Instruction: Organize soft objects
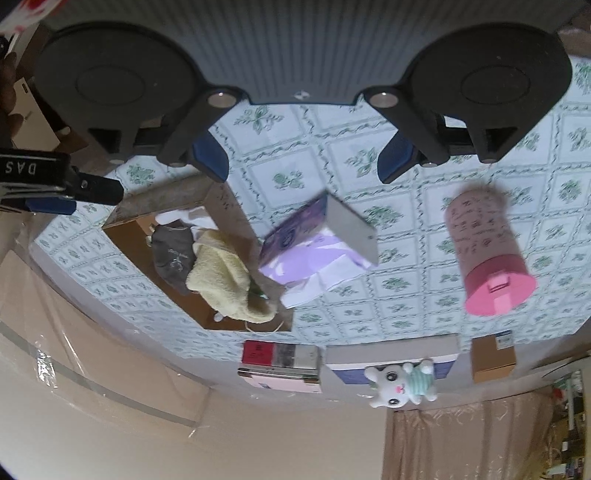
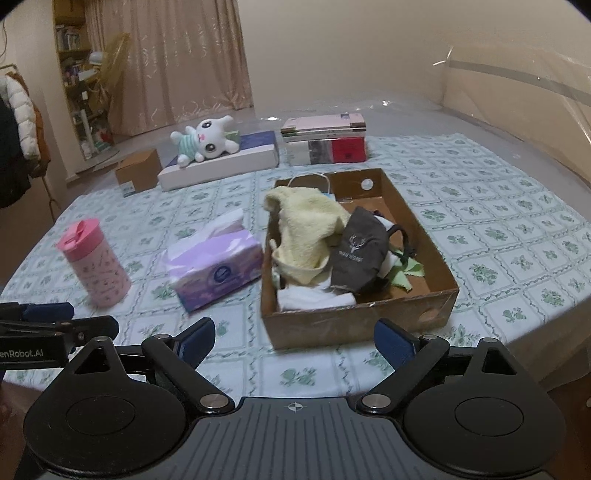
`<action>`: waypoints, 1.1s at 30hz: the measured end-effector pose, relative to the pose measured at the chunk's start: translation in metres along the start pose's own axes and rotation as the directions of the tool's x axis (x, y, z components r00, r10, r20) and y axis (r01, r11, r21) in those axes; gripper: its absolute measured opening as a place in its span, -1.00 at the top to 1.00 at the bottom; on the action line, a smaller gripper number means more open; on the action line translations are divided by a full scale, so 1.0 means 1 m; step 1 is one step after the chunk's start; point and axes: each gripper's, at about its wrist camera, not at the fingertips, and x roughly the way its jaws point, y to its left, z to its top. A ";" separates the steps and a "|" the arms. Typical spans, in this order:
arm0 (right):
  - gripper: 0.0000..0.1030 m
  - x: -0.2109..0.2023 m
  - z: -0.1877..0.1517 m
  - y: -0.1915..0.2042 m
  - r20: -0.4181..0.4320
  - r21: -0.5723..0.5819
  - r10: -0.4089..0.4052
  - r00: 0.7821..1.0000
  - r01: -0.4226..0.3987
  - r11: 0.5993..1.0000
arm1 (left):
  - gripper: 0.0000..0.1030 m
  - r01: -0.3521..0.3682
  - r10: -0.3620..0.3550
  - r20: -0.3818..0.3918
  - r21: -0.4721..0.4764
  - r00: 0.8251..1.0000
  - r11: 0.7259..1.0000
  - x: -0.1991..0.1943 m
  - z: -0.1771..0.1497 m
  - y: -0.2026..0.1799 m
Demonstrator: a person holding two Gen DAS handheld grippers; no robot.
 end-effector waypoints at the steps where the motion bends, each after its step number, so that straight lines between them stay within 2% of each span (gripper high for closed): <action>1: -0.79 -0.002 -0.001 0.003 -0.004 -0.004 -0.003 1.000 0.003 1.000 | -0.69 0.001 -0.001 -0.003 -0.007 1.000 1.000 -0.002 -0.002 0.001; 10: -0.79 -0.008 -0.011 0.018 -0.025 -0.043 -0.025 0.999 0.024 0.999 | -0.71 0.000 0.000 -0.005 -0.022 1.000 1.000 -0.013 -0.014 0.005; 18: -0.79 -0.008 -0.015 0.027 -0.039 -0.061 -0.016 0.999 0.013 0.998 | -0.71 -0.017 0.017 0.029 -0.021 0.999 1.000 -0.022 -0.015 0.005; 33: -0.79 -0.006 -0.015 0.023 -0.037 -0.042 -0.025 0.999 0.024 0.999 | -0.72 -0.016 0.016 0.023 -0.005 1.000 1.000 -0.019 -0.018 0.002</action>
